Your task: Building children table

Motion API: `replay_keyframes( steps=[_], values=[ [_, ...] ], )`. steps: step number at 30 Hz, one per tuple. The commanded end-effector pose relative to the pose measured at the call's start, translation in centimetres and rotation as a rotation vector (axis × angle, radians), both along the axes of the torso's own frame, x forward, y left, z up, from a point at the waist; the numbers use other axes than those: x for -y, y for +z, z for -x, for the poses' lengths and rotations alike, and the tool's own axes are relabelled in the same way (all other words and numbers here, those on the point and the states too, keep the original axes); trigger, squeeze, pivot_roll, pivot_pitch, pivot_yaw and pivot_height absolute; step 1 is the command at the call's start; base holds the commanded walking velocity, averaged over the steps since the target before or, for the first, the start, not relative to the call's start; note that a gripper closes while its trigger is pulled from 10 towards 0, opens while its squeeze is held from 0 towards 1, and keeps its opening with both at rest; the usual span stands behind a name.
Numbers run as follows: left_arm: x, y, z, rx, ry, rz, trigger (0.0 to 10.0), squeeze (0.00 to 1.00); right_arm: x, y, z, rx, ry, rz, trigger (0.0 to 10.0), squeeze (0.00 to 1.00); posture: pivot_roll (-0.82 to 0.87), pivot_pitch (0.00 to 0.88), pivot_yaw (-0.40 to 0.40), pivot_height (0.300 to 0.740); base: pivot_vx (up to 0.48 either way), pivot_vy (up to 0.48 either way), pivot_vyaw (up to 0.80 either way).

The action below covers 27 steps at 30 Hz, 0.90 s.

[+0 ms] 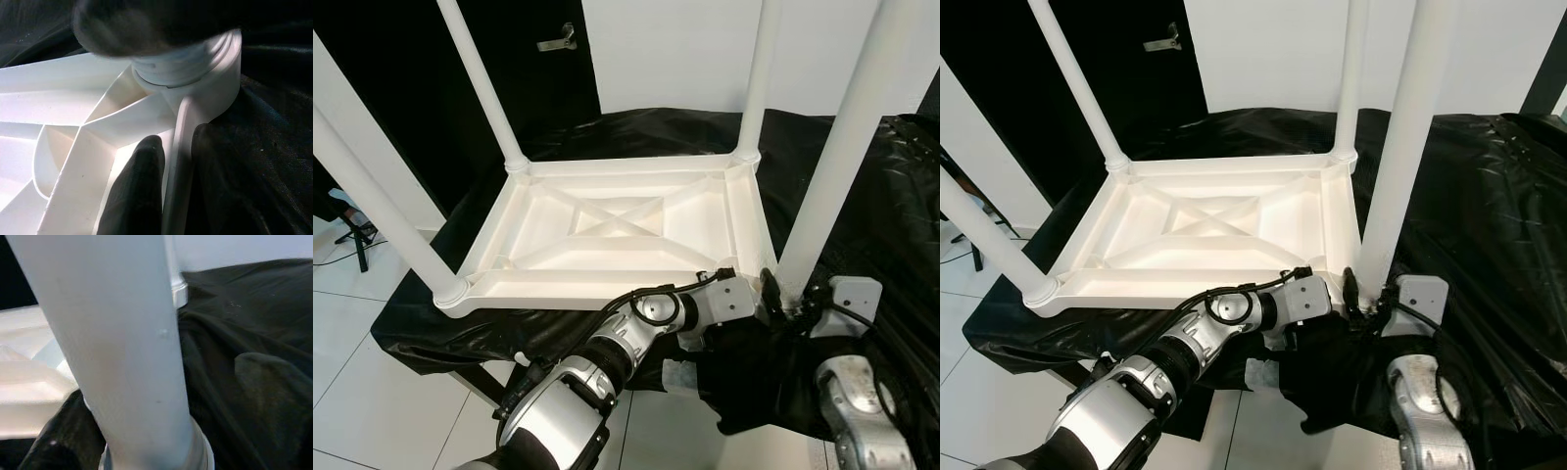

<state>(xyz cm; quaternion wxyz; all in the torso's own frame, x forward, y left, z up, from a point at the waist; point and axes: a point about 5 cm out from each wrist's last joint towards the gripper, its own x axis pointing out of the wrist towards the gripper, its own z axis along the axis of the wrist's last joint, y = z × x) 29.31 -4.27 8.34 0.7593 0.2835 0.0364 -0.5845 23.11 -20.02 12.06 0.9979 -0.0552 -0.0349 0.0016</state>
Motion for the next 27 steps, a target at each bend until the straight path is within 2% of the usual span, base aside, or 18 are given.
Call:
replay_keyframes(
  steps=[1, 2, 3, 4, 5, 6, 8, 9, 10, 11, 12, 13, 15, 21, 25, 27],
  values=[
    [-0.7, -4.6, 2.1, -0.118, 0.112, -0.132, 10.0, 0.00, 0.4, 0.0, -0.3, -0.019, 0.038, 0.004, 10.0, 0.27, 0.00, 0.000, 0.088, 0.740, 0.000, 0.000, 0.00],
    [-0.7, -4.7, 2.1, -0.120, 0.111, -0.133, 10.0, 0.00, 1.0, 0.5, -0.7, -0.008, 0.095, 0.049, 10.0, 0.00, 0.01, 0.000, 0.086, 0.740, 0.000, 0.000, 0.00],
    [-0.7, -4.7, 2.1, -0.120, 0.111, -0.133, 10.0, 0.00, 1.0, 0.5, -0.7, -0.008, 0.095, 0.049, 10.0, 0.00, 0.01, 0.000, 0.086, 0.740, 0.000, 0.000, 0.00],
    [-0.7, -4.8, 2.2, -0.121, 0.109, -0.134, 10.0, 0.00, 1.5, 0.9, -0.9, -0.002, 0.155, 0.094, 10.0, 0.00, 0.00, 0.000, 0.086, 0.740, 0.000, 0.000, 0.00],
    [-0.7, -4.8, 2.2, -0.121, 0.109, -0.134, 10.0, 0.00, 1.5, 0.9, -0.9, -0.002, 0.155, 0.094, 10.0, 0.00, 0.00, 0.000, 0.086, 0.740, 0.000, 0.000, 0.00],
    [-0.7, -4.8, 2.3, -0.121, 0.108, -0.134, 10.0, 0.00, 2.0, 1.0, -1.0, -0.013, 0.206, 0.115, 10.0, 0.00, 0.01, 0.000, 0.085, 0.740, 0.000, 0.000, 0.00],
    [-0.7, -4.8, 2.3, -0.121, 0.108, -0.134, 10.0, 0.00, 2.0, 1.0, -1.0, -0.013, 0.206, 0.115, 10.0, 0.00, 0.01, 0.000, 0.085, 0.740, 0.000, 0.000, 0.00],
    [-0.6, -4.8, 2.3, -0.121, 0.107, -0.134, 10.0, 0.00, 2.3, 0.9, -1.1, -0.042, 0.272, 0.129, 10.0, 0.00, 0.01, 0.000, 0.084, 0.740, 0.000, 0.000, 0.00],
    [-0.6, -4.8, 2.3, -0.121, 0.107, -0.134, 10.0, 0.00, 2.3, 0.9, -1.1, -0.042, 0.272, 0.129, 10.0, 0.00, 0.01, 0.000, 0.084, 0.740, 0.000, 0.000, 0.00],
    [-0.6, -4.8, 2.3, -0.120, 0.107, -0.133, 10.0, 0.00, 2.1, 0.6, -0.8, -0.090, 0.382, 0.134, 2.7, 0.00, 0.01, 0.000, 0.081, 0.740, 0.000, 0.000, 0.00],
    [-0.6, -4.8, 2.3, -0.120, 0.107, -0.133, 10.0, 0.00, 2.1, 0.6, -0.8, -0.090, 0.382, 0.134, 2.7, 0.00, 0.01, 0.000, 0.081, 0.740, 0.000, 0.000, 0.00],
    [-0.6, -4.8, 2.3, -0.120, 0.108, -0.133, 10.0, 0.00, 2.0, 0.4, -0.6, -0.124, 0.458, 0.133, 0.0, 0.00, 0.01, 0.000, 0.080, 0.740, 0.000, 0.000, 0.00],
    [-0.6, -4.7, 2.2, -0.119, 0.110, -0.132, 10.0, 0.00, 1.9, 0.2, -0.4, -0.163, 0.532, 0.125, 0.0, 0.00, 0.01, 0.000, 0.078, 0.740, 0.000, 0.000, 0.00],
    [-0.7, -4.8, 2.2, -0.119, 0.115, -0.134, 10.0, 0.00, 2.7, 0.1, -0.7, -0.193, 0.537, 0.093, 0.0, 0.00, 0.02, 0.000, 0.080, 0.740, 0.000, 0.000, 0.00],
    [-0.9, -4.8, 2.1, -0.118, 0.114, -0.137, 10.0, 0.00, 2.2, -0.4, -0.3, -0.201, 0.509, 0.040, 0.0, 0.00, 0.01, 0.000, 0.084, 0.740, 0.000, 0.000, 0.00],
    [-0.9, -4.8, 2.1, -0.118, 0.114, -0.137, 10.0, 0.00, 1.3, -0.7, 0.0, -0.172, 0.428, 0.002, 0.0, 0.00, 0.01, 0.000, 0.083, 0.740, 0.000, 0.000, 0.00]
  ],
)
